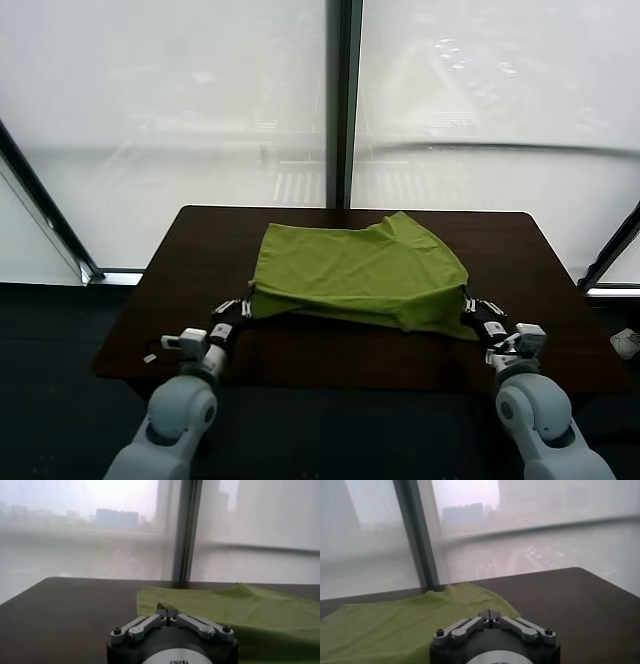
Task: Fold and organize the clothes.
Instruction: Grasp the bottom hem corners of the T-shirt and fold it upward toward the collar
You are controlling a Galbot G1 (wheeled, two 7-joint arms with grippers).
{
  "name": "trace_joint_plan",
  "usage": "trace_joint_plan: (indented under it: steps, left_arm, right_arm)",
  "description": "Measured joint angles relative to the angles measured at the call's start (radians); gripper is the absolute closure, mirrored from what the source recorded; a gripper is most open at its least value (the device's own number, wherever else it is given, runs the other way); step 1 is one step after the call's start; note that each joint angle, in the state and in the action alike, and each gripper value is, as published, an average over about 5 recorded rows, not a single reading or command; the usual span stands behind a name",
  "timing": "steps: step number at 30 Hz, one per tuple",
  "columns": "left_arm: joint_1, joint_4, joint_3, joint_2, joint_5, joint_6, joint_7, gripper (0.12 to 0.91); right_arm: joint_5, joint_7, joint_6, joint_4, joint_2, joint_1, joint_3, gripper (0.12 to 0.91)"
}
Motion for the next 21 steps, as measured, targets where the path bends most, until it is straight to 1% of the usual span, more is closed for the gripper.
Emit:
trace_joint_plan:
  steps: [8, 17, 19, 20, 21]
  left_arm:
    - [-0.068, 0.073, 0.026, 0.023, -0.009, -0.002, 0.002, 0.881]
    - [-0.125, 0.125, 0.057, 0.046, -0.019, -0.002, 0.004, 0.881]
    - [-0.134, 0.133, 0.064, 0.048, -0.020, -0.001, 0.004, 0.881]
    - [-0.138, 0.137, 0.067, 0.048, -0.020, 0.000, 0.004, 0.881]
    - [-0.141, 0.141, 0.069, 0.049, -0.019, 0.002, 0.003, 0.881]
  right_arm:
    - [0.002, 0.000, -0.002, -0.088, 0.014, 0.063, -0.026, 0.886]
    - [0.009, -0.004, 0.004, -0.131, 0.023, 0.102, -0.034, 0.886]
    - [0.013, -0.006, 0.007, -0.135, 0.025, 0.109, -0.037, 0.879]
    - [0.015, -0.006, 0.008, -0.137, 0.027, 0.111, -0.038, 0.860]
    - [0.017, -0.007, 0.009, -0.137, 0.028, 0.113, -0.039, 0.822]
